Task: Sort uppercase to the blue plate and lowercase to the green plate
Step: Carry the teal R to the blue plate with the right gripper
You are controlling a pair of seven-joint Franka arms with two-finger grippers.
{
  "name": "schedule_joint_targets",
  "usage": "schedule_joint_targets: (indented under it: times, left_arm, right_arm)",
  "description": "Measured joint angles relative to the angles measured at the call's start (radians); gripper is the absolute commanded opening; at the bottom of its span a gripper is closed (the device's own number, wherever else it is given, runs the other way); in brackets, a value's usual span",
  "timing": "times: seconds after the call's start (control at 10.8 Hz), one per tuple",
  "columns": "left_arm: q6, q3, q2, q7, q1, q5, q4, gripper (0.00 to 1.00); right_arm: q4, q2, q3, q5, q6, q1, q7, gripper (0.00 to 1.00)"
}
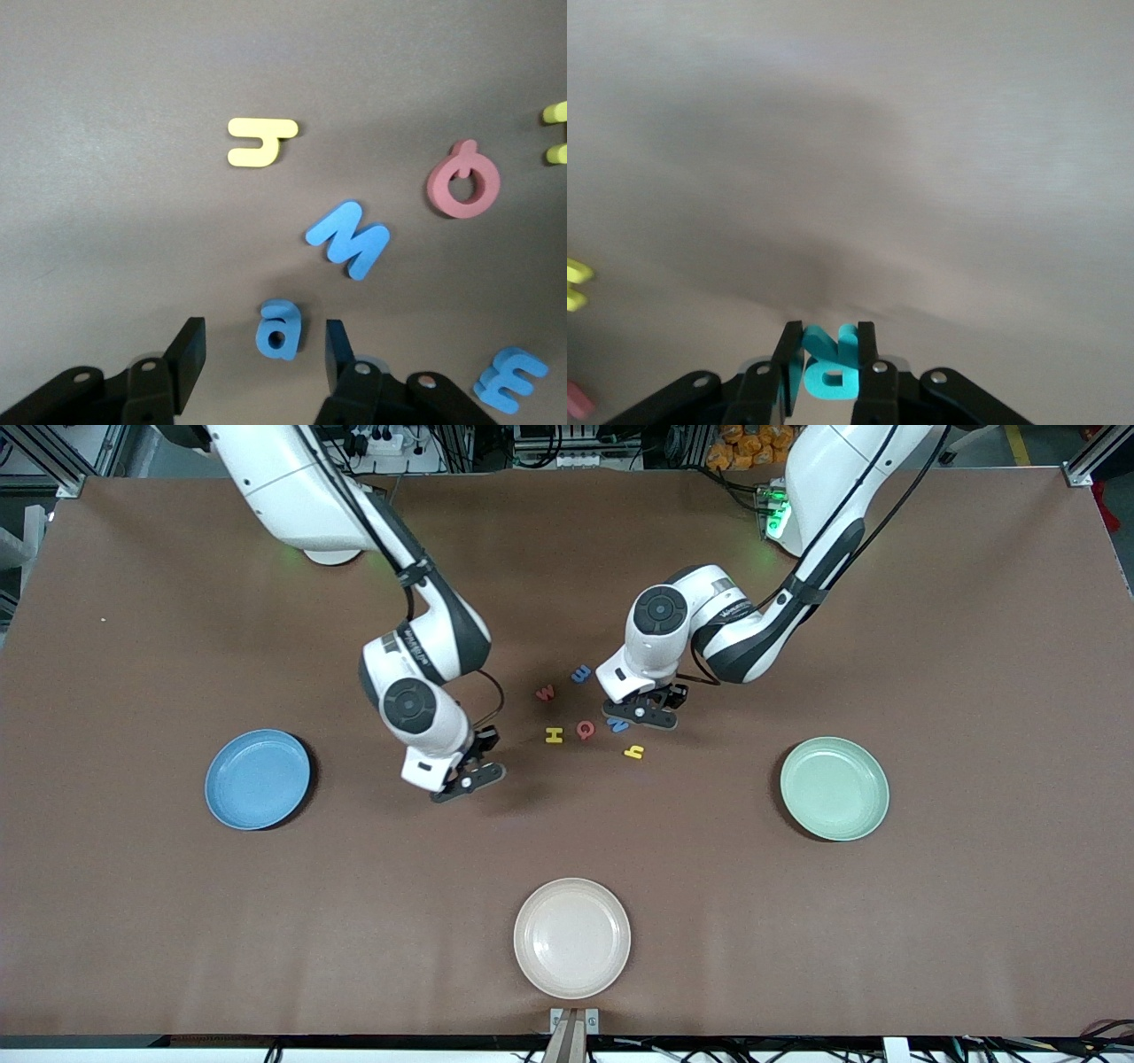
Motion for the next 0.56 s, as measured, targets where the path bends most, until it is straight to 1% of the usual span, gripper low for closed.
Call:
schedule_joint_targets:
  times: [0.19, 0.28, 0.46, 0.56]
  left_arm:
    - [0.0, 0.0, 0.004, 0.0, -0.006, 0.021, 0.001, 0.63]
    - [0.0, 0.0, 0.01, 0.0, -0.008, 0.05, 0.001, 0.63]
    - [0.002, 0.0, 0.025, 0.0, -0.009, 0.089, 0.001, 0.63]
    - [0.008, 0.0, 0.031, 0.0, -0.009, 0.092, 0.001, 0.63]
  right_arm:
    - [0.001, -0.03, -0.071, -0.004, -0.061, -0.019, -0.119, 0.13]
    - [0.001, -0.045, -0.102, -0.021, -0.089, -0.031, -0.172, 0.13]
    - [0.004, -0.089, -0.128, -0.116, -0.154, -0.064, -0.233, 0.13]
    - [0.004, -0.113, -0.139, -0.147, -0.186, -0.075, -0.261, 0.13]
